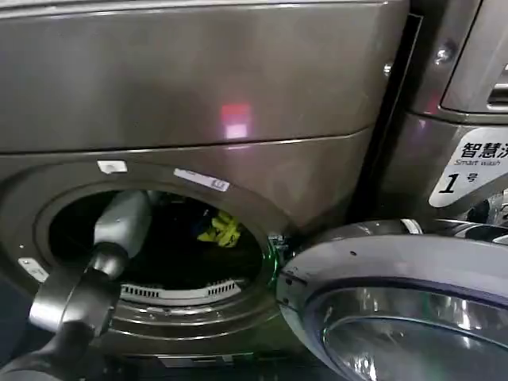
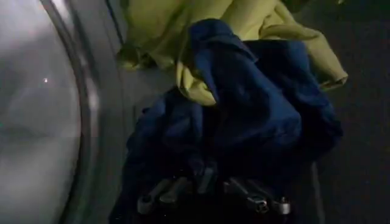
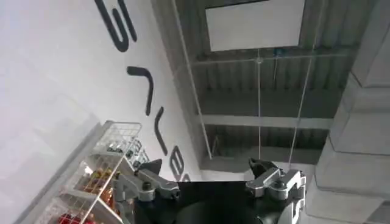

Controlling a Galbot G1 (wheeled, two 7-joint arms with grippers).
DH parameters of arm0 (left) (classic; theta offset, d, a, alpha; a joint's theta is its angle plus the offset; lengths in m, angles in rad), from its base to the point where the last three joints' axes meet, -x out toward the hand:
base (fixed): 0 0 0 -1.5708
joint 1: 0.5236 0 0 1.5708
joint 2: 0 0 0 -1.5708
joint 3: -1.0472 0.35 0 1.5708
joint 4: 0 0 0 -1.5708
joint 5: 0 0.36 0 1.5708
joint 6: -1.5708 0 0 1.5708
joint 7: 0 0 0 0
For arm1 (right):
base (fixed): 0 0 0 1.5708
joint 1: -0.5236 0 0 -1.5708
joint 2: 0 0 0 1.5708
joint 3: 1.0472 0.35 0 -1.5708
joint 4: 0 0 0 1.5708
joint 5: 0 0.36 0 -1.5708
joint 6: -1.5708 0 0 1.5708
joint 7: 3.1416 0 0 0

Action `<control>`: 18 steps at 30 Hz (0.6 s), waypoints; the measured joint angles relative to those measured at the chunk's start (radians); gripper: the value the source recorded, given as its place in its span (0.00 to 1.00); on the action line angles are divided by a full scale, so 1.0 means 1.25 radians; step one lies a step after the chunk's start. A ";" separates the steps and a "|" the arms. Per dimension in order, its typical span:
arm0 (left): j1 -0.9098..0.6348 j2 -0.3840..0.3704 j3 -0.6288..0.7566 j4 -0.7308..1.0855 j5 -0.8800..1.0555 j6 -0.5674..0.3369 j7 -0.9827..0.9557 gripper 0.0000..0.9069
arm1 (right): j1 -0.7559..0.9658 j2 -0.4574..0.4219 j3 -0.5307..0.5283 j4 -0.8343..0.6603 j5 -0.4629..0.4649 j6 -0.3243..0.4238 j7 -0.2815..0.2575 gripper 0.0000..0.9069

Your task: Grasp the clothes from the dryer.

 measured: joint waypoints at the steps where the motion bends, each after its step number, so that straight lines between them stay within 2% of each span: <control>1: 0.003 0.003 0.000 -0.005 -0.010 0.001 -0.005 0.00 | 0.001 0.000 -0.001 0.000 0.000 0.000 0.000 1.00; 9: 0.064 0.019 -0.021 -0.103 -0.180 0.073 -0.080 0.00 | 0.009 0.000 -0.010 0.002 -0.001 0.001 0.000 1.00; 18: 0.184 0.006 -0.077 -0.343 -0.510 0.271 -0.307 0.00 | 0.024 -0.002 -0.028 0.000 -0.002 0.008 0.001 1.00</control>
